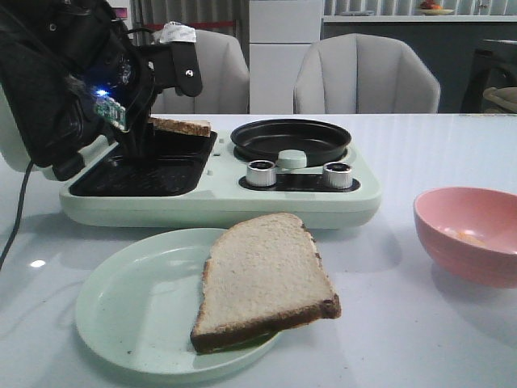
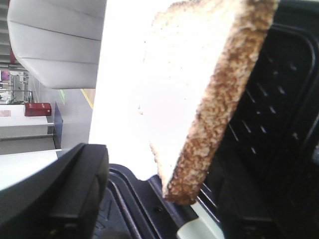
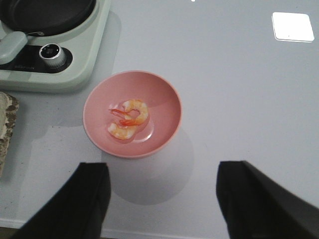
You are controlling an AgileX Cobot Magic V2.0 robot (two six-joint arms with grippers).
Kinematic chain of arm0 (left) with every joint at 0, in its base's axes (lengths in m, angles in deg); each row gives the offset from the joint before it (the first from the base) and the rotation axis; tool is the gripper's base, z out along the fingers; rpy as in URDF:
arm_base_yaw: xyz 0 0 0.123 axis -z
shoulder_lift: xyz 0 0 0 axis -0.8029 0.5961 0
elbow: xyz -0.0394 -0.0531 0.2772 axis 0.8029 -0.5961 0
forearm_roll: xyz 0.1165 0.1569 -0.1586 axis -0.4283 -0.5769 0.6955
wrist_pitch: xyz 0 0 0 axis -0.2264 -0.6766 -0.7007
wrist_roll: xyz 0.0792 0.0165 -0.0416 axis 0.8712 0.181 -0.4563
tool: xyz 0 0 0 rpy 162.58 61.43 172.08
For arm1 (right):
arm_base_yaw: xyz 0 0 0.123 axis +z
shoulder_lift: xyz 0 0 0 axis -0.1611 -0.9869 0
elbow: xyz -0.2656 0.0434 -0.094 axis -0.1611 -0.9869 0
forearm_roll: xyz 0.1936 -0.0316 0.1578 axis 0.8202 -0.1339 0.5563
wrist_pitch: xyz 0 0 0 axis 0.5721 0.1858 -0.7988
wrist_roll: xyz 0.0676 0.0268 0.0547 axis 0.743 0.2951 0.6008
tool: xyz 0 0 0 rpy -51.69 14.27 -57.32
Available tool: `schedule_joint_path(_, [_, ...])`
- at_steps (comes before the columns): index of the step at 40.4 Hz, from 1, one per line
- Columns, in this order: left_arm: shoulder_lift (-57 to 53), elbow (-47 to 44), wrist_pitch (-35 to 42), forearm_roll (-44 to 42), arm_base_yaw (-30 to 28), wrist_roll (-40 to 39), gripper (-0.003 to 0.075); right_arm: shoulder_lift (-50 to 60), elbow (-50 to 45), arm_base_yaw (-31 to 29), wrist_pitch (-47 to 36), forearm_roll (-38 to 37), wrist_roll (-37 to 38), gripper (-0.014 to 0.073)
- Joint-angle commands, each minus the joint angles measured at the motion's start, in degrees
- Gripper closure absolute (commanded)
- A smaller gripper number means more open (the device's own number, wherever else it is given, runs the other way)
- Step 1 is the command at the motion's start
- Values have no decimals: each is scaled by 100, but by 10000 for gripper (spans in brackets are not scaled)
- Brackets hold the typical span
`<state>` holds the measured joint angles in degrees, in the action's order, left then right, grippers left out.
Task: Make breakfast with bread and shrimp
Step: 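Lift the bread slice and lower it onto the sandwich plate, release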
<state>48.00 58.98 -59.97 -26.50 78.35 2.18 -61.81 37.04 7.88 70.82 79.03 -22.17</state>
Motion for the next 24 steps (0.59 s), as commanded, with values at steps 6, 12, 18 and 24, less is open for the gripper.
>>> schedule_joint_path(6, [-606,-239,-305,-292,3,-55,246,-47,204,5,-379,4,-47,35])
schedule_joint_path(12, [-1029,-695,-254,-292,3,-55,246,-47,204,5,-379,4,-47,35])
schedule_joint_path(18, [-1720,-1276,-76,-292,27,-55,246,-47,204,5,-379,4,-47,35])
schedule_joint_path(24, [-2573,-1982,4,-282,299,-67,246,-47,204,5,-379,4,-47,35])
